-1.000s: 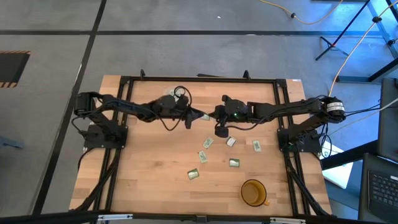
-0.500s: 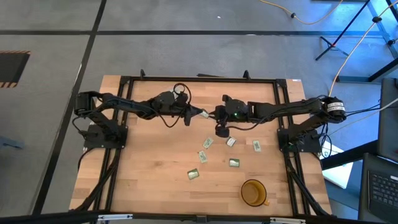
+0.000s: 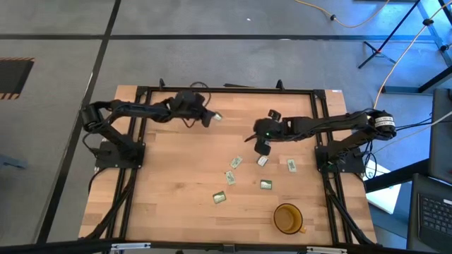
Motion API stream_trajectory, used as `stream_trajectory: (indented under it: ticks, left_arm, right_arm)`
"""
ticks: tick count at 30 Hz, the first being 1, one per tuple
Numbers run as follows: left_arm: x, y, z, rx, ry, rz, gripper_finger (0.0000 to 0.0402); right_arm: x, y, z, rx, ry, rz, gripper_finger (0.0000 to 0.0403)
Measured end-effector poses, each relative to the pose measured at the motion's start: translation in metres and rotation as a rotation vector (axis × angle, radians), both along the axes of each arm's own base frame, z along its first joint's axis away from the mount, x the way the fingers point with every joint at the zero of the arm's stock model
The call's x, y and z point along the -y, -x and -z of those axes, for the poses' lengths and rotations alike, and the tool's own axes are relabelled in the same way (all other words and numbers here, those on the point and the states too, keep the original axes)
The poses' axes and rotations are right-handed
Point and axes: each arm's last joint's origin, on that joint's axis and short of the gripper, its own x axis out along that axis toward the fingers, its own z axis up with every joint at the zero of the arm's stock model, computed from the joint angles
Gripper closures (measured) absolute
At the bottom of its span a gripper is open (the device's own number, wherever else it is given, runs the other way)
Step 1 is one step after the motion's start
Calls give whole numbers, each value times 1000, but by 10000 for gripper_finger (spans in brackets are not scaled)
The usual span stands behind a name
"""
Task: Pick and place Stevia / Truvia into bins
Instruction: Put the truvia packet into the transparent container
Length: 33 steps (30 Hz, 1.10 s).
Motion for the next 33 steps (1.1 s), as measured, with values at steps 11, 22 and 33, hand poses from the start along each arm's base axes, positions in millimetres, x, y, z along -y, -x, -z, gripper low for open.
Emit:
stream_trajectory:
  ticks: [11,22,33]
  left_arm:
    - [-44,39,-1,16,115,-61,400]
    - [-52,70,5,-141,155,-172,399]
    - [-53,73,13,-261,100,-233,392]
  right_arm:
    - [-2,17,29,-76,-32,42,224]
    - [7,17,31,-42,-38,88,224]
    - [14,17,31,-31,-37,110,224]
